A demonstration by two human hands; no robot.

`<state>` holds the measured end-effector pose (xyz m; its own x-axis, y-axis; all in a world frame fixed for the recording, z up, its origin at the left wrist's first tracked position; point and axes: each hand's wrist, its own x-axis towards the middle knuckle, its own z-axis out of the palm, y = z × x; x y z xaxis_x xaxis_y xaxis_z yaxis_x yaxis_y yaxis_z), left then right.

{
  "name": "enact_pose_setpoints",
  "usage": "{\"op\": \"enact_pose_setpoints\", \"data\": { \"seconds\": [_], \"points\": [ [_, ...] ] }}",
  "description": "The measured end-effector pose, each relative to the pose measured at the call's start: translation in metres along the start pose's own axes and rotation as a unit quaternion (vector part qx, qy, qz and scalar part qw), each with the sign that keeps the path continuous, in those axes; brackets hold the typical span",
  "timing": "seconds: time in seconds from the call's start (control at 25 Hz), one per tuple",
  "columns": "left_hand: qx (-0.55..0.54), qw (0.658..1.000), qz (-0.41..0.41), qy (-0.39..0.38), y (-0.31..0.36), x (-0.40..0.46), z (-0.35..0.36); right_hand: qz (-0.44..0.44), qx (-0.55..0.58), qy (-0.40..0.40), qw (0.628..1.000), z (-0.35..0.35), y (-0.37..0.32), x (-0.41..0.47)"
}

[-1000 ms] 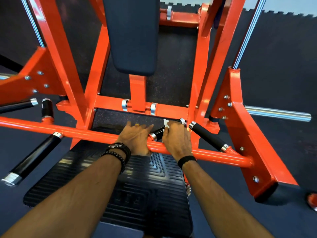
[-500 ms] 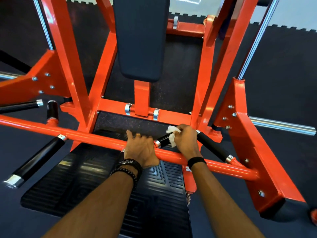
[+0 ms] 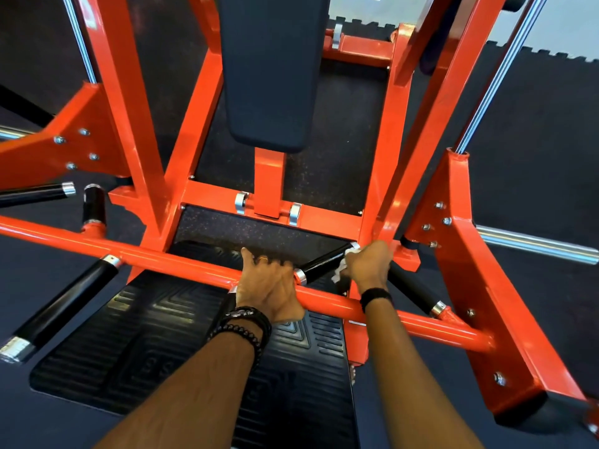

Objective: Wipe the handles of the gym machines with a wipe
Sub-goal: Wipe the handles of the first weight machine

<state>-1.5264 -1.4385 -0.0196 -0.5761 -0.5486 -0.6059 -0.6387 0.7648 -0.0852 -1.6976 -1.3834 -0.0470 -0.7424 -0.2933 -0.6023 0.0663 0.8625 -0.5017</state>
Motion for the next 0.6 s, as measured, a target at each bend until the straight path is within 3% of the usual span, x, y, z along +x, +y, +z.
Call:
{"op": "enact_pose_setpoints", "data": {
  "seconds": [0.08, 0.16, 0.24, 0.32, 0.4, 0.52, 0.6],
  "points": [
    [-0.002, 1.000, 0.005, 0.003, 0.001, 0.000, 0.000, 0.055, 0.083, -0.020, 0.995, -0.009, -0.002, 0.003],
    [0.000, 1.000, 0.006, 0.012, -0.001, 0.001, 0.001, 0.074, 0.095, -0.133, 0.984, 0.000, -0.005, -0.020],
    [-0.002, 1.000, 0.005, 0.014, -0.001, 0.000, 0.001, 0.090, 0.118, -0.190, 0.971, 0.007, -0.007, -0.032],
    [-0.002, 1.000, 0.004, 0.021, 0.000, -0.001, 0.003, 0.114, 0.163, -0.182, 0.963, -0.004, -0.012, -0.022],
    [-0.005, 0.999, 0.001, 0.032, 0.001, 0.001, 0.002, 0.093, 0.140, -0.118, 0.979, -0.022, -0.011, -0.003],
    [-0.008, 1.000, 0.003, 0.027, 0.001, 0.002, 0.005, -0.045, 0.054, -0.023, 0.997, -0.024, -0.008, -0.003],
    [-0.009, 1.000, -0.001, 0.024, 0.002, 0.003, 0.007, -0.188, -0.076, -0.073, 0.976, -0.002, -0.006, -0.038]
  ]
}}
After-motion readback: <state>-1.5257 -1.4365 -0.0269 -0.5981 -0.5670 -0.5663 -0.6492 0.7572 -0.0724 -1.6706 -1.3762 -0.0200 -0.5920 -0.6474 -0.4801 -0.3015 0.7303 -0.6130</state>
